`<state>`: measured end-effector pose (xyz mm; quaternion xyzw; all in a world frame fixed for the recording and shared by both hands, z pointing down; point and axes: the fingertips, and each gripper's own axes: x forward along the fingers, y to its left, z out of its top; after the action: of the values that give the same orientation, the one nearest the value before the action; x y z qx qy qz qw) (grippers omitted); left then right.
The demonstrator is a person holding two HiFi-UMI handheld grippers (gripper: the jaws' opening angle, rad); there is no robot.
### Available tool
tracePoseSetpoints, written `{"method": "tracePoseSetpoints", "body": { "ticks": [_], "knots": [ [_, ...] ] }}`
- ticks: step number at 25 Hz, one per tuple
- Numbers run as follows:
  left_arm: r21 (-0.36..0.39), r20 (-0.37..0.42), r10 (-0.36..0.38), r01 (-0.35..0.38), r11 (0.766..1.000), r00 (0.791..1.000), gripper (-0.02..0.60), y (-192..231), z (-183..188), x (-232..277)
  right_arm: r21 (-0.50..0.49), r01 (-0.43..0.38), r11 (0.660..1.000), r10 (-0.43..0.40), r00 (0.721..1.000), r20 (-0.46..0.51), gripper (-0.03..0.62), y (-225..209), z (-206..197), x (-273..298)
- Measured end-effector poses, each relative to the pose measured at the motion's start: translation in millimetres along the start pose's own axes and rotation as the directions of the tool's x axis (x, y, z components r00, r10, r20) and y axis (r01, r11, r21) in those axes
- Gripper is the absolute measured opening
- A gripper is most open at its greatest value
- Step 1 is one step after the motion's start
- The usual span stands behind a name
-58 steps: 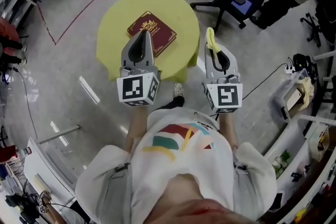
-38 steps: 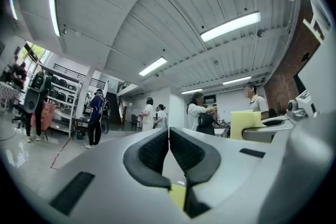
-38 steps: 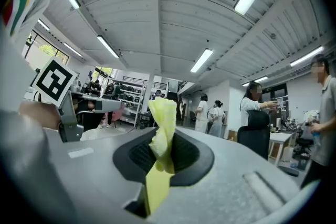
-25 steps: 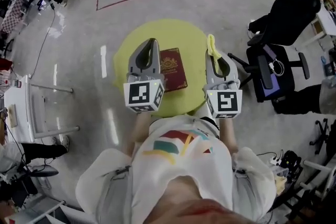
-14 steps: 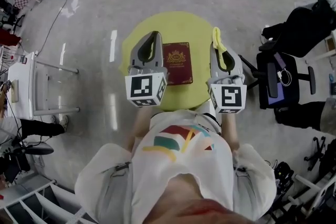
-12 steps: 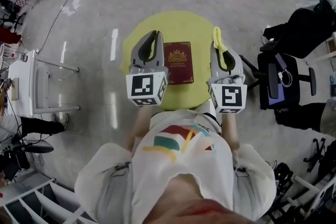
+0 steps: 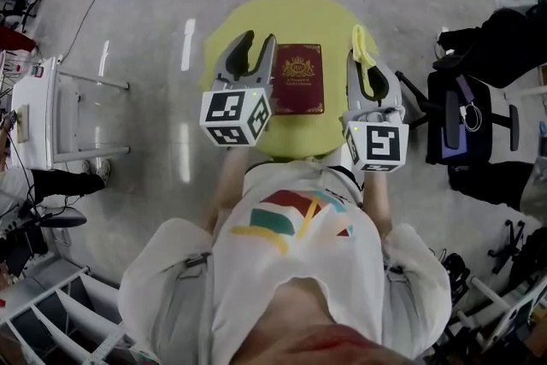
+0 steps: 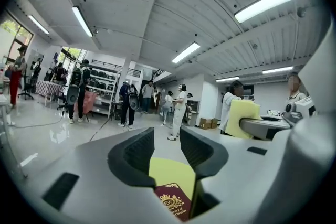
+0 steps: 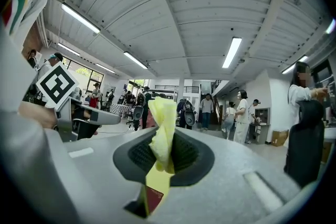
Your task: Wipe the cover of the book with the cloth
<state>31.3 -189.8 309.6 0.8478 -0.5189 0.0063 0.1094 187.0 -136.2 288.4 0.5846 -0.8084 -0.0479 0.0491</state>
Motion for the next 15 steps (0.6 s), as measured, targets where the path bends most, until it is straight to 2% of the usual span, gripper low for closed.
{"method": "tracePoseSetpoints", "body": {
  "ticks": [5,8,9,12,15],
  "knots": [
    [-0.048,-0.114,0.011,-0.016,0.999,0.993,0.14,15,-46,6,-0.005,-0.014,1.0,0.013,1.0,-0.021,0.031,10,-5,1],
    [-0.135,-0.201,0.004,-0.032,0.99,0.98,0.14,23,-86,10,-0.009,-0.016,1.0,0.016,0.999,-0.031,0.031,13,-6,0],
    [-0.141,-0.235,0.008,-0.042,0.989,0.972,0.14,26,-100,9,-0.011,-0.016,1.0,0.016,0.999,-0.036,0.031,14,-6,0],
    [-0.099,-0.334,0.03,-0.067,0.993,0.942,0.14,30,-140,7,-0.014,-0.014,1.0,0.013,0.999,-0.049,0.031,14,-8,-2],
    [-0.096,-0.423,0.026,-0.073,0.993,0.906,0.147,33,-173,5,-0.017,-0.014,1.0,0.013,0.998,-0.065,0.031,15,-11,-3]
  ]
}}
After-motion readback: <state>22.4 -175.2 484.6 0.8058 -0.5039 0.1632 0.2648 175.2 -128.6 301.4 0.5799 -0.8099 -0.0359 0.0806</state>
